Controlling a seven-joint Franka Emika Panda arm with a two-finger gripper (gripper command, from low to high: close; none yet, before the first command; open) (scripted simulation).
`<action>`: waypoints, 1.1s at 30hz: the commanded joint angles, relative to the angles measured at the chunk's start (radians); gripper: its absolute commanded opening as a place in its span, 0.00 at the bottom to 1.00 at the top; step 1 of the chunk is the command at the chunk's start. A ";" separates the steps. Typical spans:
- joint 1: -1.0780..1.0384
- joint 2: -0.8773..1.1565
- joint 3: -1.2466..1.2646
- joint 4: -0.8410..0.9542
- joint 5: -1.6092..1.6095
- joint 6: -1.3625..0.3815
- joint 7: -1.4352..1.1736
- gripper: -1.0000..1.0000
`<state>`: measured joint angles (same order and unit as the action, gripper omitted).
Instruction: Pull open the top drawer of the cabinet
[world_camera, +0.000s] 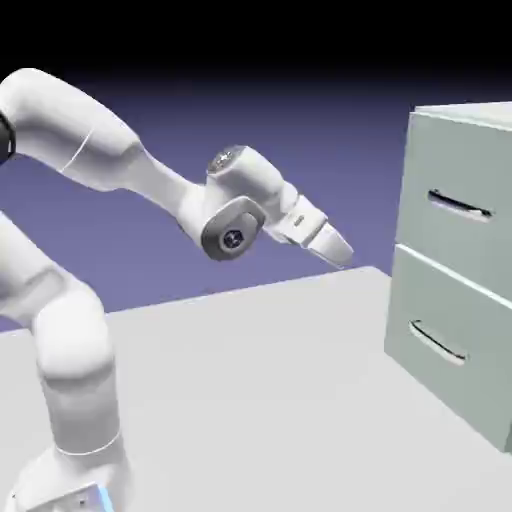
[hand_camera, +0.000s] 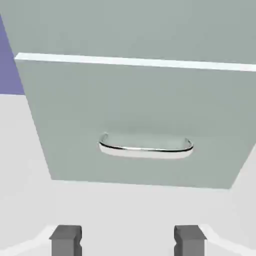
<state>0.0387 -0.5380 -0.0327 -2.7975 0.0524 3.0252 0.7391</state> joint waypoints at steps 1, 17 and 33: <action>0.022 0.027 -0.027 0.010 0.044 -0.010 -0.002 0.50; 0.376 0.451 -0.462 0.176 0.739 -0.167 -0.027 0.50; 0.730 0.876 -0.896 0.342 1.435 -0.324 -0.053 0.50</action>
<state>0.7682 0.3380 -0.9287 -2.4558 1.4876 2.7016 0.6866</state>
